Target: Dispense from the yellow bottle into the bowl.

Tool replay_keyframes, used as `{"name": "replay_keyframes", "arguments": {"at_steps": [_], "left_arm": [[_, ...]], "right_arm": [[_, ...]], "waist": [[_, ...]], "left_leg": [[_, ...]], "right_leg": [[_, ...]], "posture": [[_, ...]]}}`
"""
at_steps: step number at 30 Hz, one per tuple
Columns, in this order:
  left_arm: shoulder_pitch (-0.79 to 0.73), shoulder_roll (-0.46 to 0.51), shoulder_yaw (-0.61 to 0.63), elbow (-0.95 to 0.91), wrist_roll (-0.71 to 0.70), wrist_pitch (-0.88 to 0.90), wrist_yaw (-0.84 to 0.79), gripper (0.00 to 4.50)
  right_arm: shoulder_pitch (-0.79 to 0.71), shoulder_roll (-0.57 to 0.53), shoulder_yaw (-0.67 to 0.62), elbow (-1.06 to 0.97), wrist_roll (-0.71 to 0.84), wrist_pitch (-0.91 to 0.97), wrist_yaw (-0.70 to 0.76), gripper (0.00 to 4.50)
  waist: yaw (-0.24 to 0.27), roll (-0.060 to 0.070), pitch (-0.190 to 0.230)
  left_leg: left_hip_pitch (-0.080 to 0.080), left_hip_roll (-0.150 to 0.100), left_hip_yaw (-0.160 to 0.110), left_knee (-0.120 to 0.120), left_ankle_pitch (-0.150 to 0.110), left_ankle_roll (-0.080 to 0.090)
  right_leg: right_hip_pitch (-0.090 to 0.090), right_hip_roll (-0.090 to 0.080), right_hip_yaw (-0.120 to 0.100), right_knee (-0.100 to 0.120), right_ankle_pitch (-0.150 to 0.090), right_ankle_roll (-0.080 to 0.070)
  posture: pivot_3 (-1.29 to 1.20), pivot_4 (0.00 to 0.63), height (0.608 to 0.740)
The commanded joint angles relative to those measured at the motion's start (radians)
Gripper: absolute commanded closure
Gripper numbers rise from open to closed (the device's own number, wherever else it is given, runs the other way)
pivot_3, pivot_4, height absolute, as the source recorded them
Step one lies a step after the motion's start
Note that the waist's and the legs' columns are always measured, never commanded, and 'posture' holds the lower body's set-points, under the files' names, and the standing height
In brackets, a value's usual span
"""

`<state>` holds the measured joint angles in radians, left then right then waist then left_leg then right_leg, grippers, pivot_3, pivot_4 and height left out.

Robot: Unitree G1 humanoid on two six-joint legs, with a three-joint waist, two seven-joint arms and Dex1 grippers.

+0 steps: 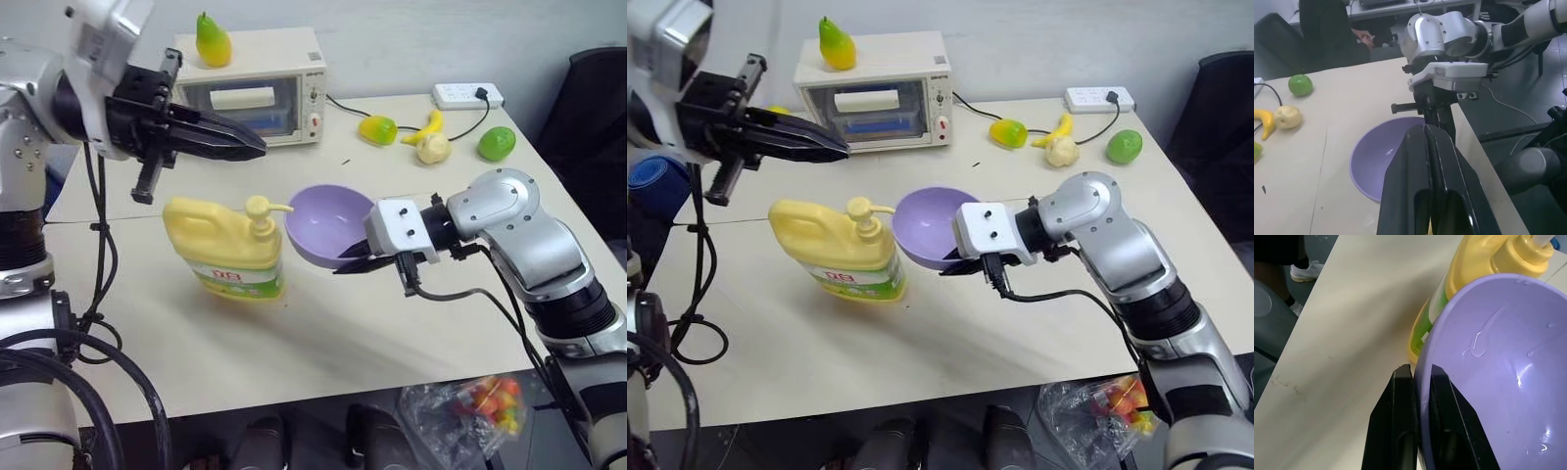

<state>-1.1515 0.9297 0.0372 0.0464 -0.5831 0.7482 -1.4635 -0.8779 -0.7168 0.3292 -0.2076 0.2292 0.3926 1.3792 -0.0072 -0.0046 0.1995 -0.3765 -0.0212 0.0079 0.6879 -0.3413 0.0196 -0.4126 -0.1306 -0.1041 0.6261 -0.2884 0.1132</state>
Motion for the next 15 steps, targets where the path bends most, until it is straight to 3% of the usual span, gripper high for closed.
{"name": "replay_keyframes", "arguments": {"at_steps": [1, 15], "left_arm": [[0.045, 0.05, 0.052, -0.06, -0.029, 0.01, 0.004, 4.45], [0.509, 0.12, 0.392, -0.363, -0.186, 0.17, 0.262, 4.45]], "right_arm": [[0.009, -0.019, -0.058, -0.044, 0.026, 0.003, -0.016, 4.5], [0.254, -0.098, -0.218, -0.039, 0.046, 0.044, -0.153, 4.5]], "waist": [[0.003, 0.0, 0.0], [0.007, -0.001, 0.001]], "left_leg": [[0.001, 0.0, 0.0, 0.0, 0.0, 0.0], [0.001, 0.0, -0.001, 0.001, 0.0, 0.0]], "right_leg": [[0.001, 0.0, 0.0, 0.0, 0.0, 0.0], [0.002, -0.001, 0.0, 0.0, 0.0, 0.0]], "posture": [[0.0, 0.15, 0.74], [0.0, 0.15, 0.74]]}}
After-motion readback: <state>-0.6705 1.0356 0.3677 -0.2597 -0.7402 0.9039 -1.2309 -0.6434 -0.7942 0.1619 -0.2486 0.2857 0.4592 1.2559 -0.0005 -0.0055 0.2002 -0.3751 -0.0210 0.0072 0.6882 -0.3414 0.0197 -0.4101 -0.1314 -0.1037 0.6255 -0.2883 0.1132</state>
